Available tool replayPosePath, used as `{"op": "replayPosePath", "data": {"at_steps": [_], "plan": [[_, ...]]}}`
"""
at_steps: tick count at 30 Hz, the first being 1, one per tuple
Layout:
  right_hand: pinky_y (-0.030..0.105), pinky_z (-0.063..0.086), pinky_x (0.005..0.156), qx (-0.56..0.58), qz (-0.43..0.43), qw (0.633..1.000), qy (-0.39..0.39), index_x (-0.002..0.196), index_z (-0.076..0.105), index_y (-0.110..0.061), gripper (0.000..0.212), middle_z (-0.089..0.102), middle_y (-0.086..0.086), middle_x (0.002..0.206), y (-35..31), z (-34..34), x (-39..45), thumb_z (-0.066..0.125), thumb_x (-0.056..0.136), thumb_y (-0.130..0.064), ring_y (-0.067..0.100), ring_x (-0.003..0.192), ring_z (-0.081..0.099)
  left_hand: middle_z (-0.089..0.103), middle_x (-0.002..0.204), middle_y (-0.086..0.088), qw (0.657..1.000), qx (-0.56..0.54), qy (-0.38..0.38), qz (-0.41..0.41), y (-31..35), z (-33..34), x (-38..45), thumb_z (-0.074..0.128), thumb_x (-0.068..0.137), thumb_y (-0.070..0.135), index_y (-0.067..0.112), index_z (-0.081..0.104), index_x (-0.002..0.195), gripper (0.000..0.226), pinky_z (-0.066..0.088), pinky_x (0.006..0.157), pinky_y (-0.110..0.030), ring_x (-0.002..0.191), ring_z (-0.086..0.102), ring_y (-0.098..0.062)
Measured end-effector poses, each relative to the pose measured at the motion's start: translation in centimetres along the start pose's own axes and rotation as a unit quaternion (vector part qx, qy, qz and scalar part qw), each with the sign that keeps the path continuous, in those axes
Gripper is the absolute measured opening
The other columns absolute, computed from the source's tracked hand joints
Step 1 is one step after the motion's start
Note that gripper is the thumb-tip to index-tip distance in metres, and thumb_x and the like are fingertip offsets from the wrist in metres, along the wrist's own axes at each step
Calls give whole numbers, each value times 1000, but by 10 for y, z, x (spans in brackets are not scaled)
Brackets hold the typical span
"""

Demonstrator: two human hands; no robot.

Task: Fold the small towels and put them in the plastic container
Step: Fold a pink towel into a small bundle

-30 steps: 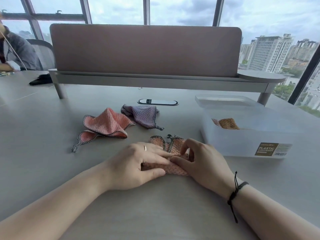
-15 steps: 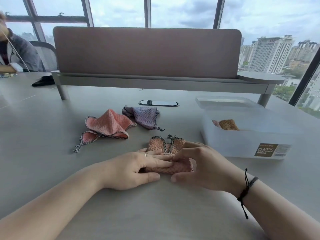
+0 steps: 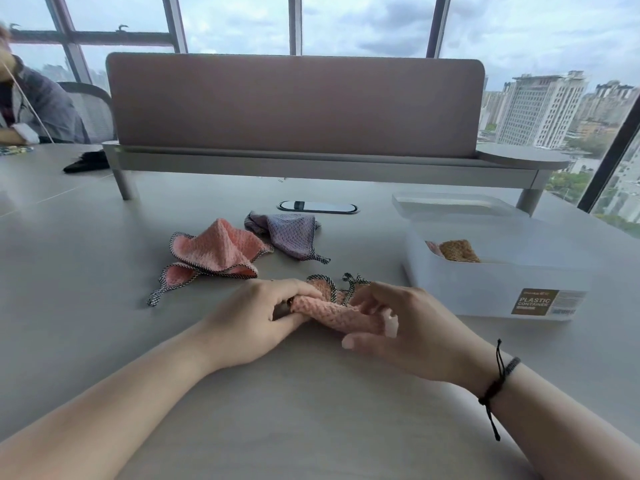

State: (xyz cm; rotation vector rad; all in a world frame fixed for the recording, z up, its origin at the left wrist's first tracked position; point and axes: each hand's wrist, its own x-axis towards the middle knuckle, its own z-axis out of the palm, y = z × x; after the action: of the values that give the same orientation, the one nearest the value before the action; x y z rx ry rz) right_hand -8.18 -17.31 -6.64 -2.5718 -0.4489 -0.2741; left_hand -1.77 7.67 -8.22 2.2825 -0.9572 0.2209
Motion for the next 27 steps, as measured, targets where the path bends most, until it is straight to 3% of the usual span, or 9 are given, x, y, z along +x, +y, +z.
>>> {"op": "replayPosePath", "data": {"at_steps": [2, 4, 7, 11, 15, 19, 22, 27], "plan": [[30, 52, 83, -30, 12, 999, -9, 119, 53, -46, 63, 68, -17, 108, -3, 0, -2, 67, 64, -73, 4, 95, 62, 75, 99, 17, 1000, -19, 8, -10, -1, 2, 1, 71, 89, 29, 34, 68, 113, 24, 57, 81, -34, 91, 71, -6], [30, 52, 80, -48, 14, 999, 11, 121, 54, -43, 53, 70, -14, 107, -5, 1, -1, 69, 73, -60, 2, 81, 60, 74, 93, 18, 999, -37, 29, -23, 0, 3, 1, 73, 89, 26, 32, 69, 108, 20, 57, 78, -32, 83, 69, -2], [26, 45, 62, -15, 37, 998, 55, 112, 60, -40, 34, 70, -11, 83, -4, 4, 1, 67, 81, -49, 4, 62, 53, 74, 80, 10, 996, -64, 42, -46, -1, 6, 2, 72, 89, 28, 29, 67, 101, 12, 53, 67, -31, 66, 63, -2], [23, 44, 56, 49, 105, 989, 91, 99, 63, -37, 32, 66, -9, 69, -3, 11, 4, 62, 79, -61, 3, 62, 58, 71, 71, 1, 994, -53, 58, -76, 0, 10, 2, 70, 90, 33, 28, 65, 99, 12, 48, 62, -34, 57, 57, -9], [31, 51, 62, 43, 162, 977, 135, 89, 60, -34, 32, 63, -9, 65, -1, 16, 9, 60, 79, -65, 6, 64, 59, 56, 55, 10, 991, -26, 68, -108, 1, 14, 4, 70, 89, 37, 30, 62, 99, 15, 36, 51, -27, 46, 45, -5], [35, 54, 69, -22, 199, 971, 134, 90, 56, -34, 38, 63, -11, 74, 3, 18, 11, 61, 75, -69, 14, 79, 62, 58, 59, 15, 984, 46, 86, -152, 0, 16, 6, 65, 82, 59, 34, 62, 98, 30, 45, 57, -28, 57, 54, -1], [33, 52, 69, -63, 212, 967, 124, 97, 54, -35, 44, 64, -12, 88, 2, 18, 12, 59, 74, -72, 17, 89, 62, 63, 67, 11, 977, 81, 82, -179, 0, 15, 6, 46, 72, 81, 37, 59, 96, 52, 55, 67, -35, 69, 63, -8], [31, 51, 68, -85, 212, 968, 103, 87, 62, -28, 42, 67, -9, 90, 0, 19, 15, 57, 78, -69, 19, 91, 63, 69, 91, 12, 954, 161, 53, -246, 13, 12, 5, 34, 64, 96, 32, 59, 90, 74, 54, 80, -35, 92, 65, -15]]}}
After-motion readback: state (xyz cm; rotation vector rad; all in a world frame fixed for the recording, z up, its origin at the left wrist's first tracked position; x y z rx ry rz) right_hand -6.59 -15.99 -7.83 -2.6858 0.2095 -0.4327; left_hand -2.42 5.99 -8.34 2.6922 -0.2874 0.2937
